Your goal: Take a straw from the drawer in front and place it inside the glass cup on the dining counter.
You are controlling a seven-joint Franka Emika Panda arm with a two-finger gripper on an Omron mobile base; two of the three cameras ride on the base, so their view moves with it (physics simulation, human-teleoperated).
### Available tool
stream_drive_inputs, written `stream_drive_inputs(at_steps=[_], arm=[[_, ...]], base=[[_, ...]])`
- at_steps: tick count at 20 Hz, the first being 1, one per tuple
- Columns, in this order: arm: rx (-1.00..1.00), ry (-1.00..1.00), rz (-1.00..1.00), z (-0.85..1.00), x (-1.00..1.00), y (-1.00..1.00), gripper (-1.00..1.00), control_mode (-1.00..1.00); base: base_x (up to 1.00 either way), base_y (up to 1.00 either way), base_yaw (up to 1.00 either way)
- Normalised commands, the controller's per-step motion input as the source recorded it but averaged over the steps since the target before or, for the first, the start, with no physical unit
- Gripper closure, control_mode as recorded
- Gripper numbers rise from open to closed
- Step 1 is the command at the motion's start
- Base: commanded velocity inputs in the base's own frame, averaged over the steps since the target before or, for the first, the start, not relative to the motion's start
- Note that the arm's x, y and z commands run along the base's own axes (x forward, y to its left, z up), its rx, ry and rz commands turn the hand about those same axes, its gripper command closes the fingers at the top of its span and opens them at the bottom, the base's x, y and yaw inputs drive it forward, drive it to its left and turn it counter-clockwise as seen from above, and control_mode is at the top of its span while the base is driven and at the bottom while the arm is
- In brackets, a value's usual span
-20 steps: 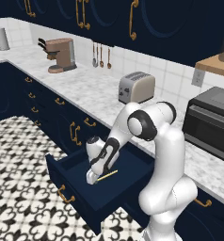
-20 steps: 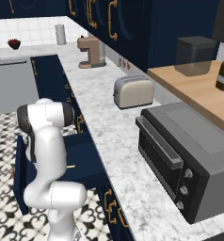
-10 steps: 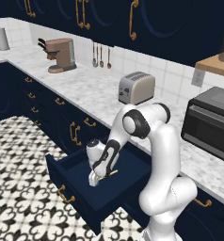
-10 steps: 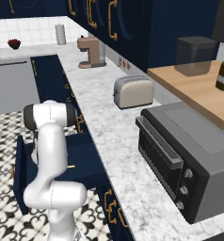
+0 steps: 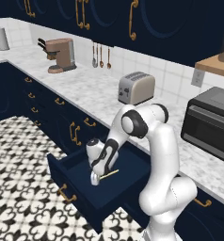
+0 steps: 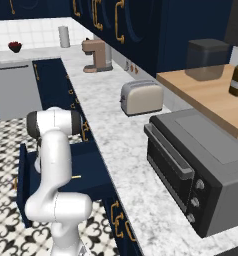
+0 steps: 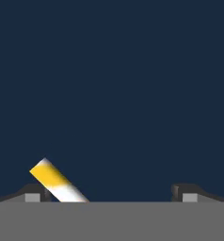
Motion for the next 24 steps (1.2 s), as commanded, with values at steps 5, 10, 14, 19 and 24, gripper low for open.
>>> stream_drive_inputs(at_steps=[5, 10, 14, 19, 24], arm=[[0.01, 0.03, 0.08, -0.41, 0.0, 0.0, 1.0, -1.0], [0.06, 0.01, 0.06, -0.21, 0.0, -0.02, 1.0, -1.0], [0.08, 0.0, 0.07, -0.04, -0.01, 0.0, 1.0, -1.0], [0.1, -0.01, 0.05, 0.19, -0.04, 0.0, 1.0, -1.0], [0.19, -0.02, 0.0, 0.99, -0.61, 0.02, 1.0, -1.0]], base=[[0.0, 0.0, 0.0], [0.0, 0.0, 0.0], [0.0, 0.0, 0.0], [0.0, 0.0, 0.0], [0.0, 0.0, 0.0]])
